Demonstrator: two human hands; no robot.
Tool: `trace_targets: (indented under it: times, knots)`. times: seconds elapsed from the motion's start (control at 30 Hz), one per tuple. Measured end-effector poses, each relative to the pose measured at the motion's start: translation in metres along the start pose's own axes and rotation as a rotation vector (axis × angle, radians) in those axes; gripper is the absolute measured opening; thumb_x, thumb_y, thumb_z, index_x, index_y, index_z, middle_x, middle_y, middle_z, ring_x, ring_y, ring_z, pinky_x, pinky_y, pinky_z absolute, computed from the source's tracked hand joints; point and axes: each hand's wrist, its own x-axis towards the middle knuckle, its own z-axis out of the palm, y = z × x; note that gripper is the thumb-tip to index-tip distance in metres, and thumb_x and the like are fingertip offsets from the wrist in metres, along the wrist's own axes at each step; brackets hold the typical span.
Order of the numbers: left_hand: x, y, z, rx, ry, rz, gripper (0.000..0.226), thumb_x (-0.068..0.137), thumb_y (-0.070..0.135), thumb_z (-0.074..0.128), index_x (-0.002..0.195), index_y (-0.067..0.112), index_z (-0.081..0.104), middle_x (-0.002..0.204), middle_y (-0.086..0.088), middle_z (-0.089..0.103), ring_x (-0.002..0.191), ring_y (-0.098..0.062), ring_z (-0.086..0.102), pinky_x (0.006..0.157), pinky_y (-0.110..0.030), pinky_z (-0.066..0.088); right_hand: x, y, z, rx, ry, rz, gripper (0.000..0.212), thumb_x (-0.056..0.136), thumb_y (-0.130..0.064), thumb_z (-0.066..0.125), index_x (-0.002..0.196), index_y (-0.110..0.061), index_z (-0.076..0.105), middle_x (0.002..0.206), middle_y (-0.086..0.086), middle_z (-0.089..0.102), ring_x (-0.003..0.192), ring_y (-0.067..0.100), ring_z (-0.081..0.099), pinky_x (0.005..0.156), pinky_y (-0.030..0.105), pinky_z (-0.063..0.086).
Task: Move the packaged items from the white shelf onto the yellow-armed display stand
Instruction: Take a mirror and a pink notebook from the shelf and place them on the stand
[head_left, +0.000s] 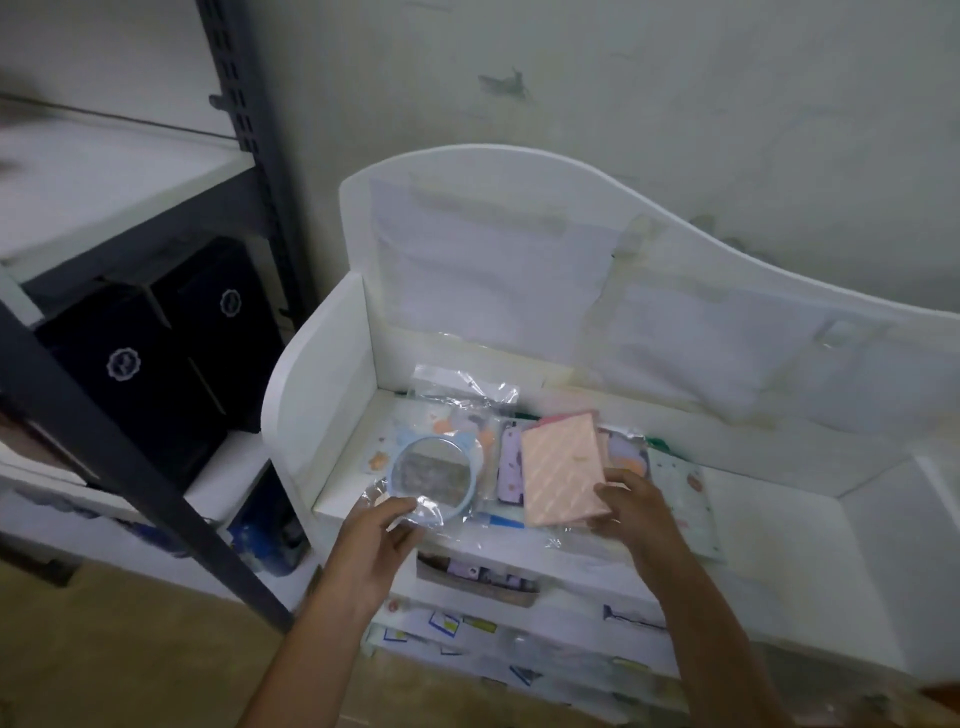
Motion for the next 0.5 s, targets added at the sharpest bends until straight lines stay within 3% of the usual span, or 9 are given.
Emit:
trace_targets:
  times: [0.1, 0.27, 0.4, 0.5]
  knots:
    - [-0.001, -0.01, 0.012, 0.022, -0.039, 0.008, 0.041, 0.082, -0.005, 0.065, 0.119, 0.01, 0.06, 0.107, -0.014, 0.068, 0.088, -0.022, 0.063, 0.061, -0.023, 0.057, -0.02, 0.005, -0.024, 0.039, -0.016, -0.072, 0.017, 0.093, 0.0, 0.057, 0.107, -0.006, 0.066, 0.108, 0.016, 0.069, 0.094, 0.029, 0.069, 0.065, 0.029, 0.059]
    - [-0.011, -0.03, 0.039, 0.075, -0.126, 0.015, 0.027, 0.09, 0.001, 0.062, 0.117, 0.006, 0.062, 0.095, -0.007, 0.072, 0.079, -0.012, 0.07, 0.063, -0.02, 0.058, -0.048, 0.008, -0.064, 0.022, 0.085, -0.198, 0.014, 0.095, -0.001, 0.058, 0.102, -0.009, 0.067, 0.099, 0.01, 0.073, 0.082, 0.015, 0.073, 0.065, 0.021, 0.058]
    - [-0.019, -0.05, 0.068, 0.057, -0.177, -0.013, 0.045, 0.083, 0.012, 0.068, 0.126, 0.002, 0.058, 0.1, -0.008, 0.063, 0.084, -0.018, 0.061, 0.071, -0.025, 0.061, -0.07, 0.016, -0.109, 0.006, 0.188, -0.257, 0.018, 0.095, -0.007, 0.059, 0.112, -0.009, 0.066, 0.101, 0.005, 0.073, 0.086, 0.015, 0.072, 0.066, 0.019, 0.058]
    - [-0.033, -0.073, 0.097, 0.103, -0.197, -0.022, 0.012, 0.092, 0.004, 0.059, 0.101, 0.01, 0.064, 0.083, -0.004, 0.066, 0.069, -0.015, 0.065, 0.064, -0.025, 0.061, -0.088, 0.025, -0.148, 0.01, 0.26, -0.283, 0.02, 0.097, -0.015, 0.059, 0.116, -0.013, 0.064, 0.105, 0.0, 0.072, 0.09, 0.013, 0.071, 0.069, 0.02, 0.056]
